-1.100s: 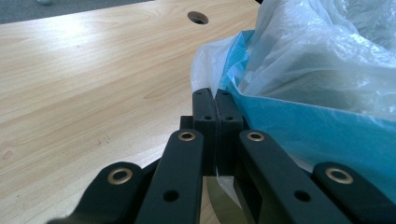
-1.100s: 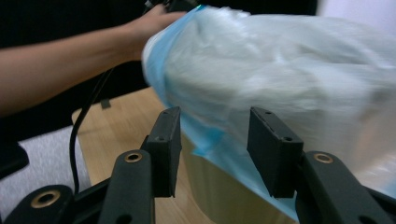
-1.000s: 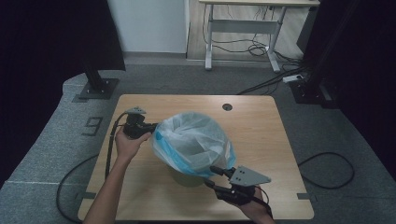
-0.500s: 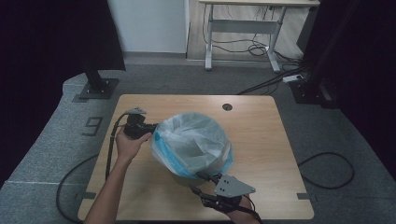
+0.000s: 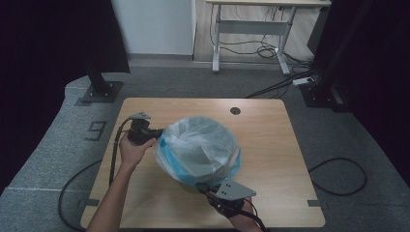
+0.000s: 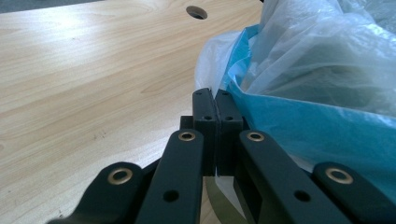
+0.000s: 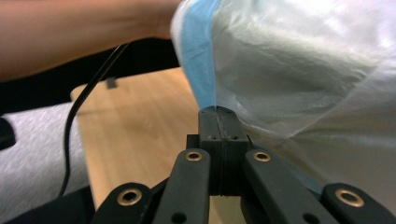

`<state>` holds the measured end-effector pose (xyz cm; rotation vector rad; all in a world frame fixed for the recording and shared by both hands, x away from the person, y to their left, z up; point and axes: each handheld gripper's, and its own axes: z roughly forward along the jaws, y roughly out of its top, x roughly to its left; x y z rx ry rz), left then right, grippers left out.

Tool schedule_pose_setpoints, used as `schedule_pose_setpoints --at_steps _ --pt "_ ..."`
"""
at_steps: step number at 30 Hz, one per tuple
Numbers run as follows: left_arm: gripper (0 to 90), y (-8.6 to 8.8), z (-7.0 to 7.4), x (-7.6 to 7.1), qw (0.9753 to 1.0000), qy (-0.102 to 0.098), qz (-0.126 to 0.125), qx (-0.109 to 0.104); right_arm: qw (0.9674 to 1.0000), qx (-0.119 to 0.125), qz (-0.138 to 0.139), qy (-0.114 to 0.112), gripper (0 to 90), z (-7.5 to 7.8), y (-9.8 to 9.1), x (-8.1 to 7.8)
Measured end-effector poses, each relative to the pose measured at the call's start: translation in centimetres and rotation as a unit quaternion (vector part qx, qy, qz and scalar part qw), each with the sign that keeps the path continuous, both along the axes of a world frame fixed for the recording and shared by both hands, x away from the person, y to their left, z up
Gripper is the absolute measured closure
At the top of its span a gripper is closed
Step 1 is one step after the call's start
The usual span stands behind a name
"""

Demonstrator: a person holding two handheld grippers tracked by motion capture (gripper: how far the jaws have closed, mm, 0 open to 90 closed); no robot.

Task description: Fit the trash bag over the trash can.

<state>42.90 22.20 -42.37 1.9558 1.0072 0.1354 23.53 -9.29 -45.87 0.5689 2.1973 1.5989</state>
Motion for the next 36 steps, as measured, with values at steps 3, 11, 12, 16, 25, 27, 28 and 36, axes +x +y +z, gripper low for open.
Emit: schedule_pose_setpoints --at_steps 3,11,12,16,25,27,28,36 --pt "89.6 0.1 -0.2 0.0 1.0000 0.006 -0.001 0.003 0.9996 -0.020 0.018 0.006 89.2 -1.0 0.7 -0.3" --pt "89.4 0.3 -1.0 0.2 0.9994 0.033 -0.005 0.010 0.9953 -0.073 -0.004 0.064 89.2 -5.3 1.3 1.7" --pt "89.5 0.2 -1.2 0.2 0.9993 0.034 -0.006 0.012 0.9947 -0.076 -0.008 0.069 89.2 -5.7 1.1 2.0" --pt "89.4 -0.3 -1.6 0.4 0.9990 0.039 -0.012 0.016 0.9913 -0.088 -0.024 0.095 89.2 -7.0 0.7 2.9" --pt "89.4 -1.2 -2.2 0.4 0.9984 0.044 -0.021 0.028 0.9884 -0.104 -0.028 0.108 89.2 -8.2 0.5 3.3" --pt "89.4 -1.3 -2.3 0.4 0.9983 0.045 -0.023 0.030 0.9874 -0.109 -0.027 0.111 89.2 -8.4 0.3 3.3" --pt "89.4 -1.4 -2.3 0.4 0.9982 0.046 -0.024 0.030 0.9861 -0.114 -0.030 0.118 89.2 -8.5 0.2 3.4" --pt "87.2 -0.9 -3.5 0.3 0.9985 0.050 -0.015 0.018 0.9847 -0.109 -0.035 0.131 89.0 -8.7 -0.2 3.6"
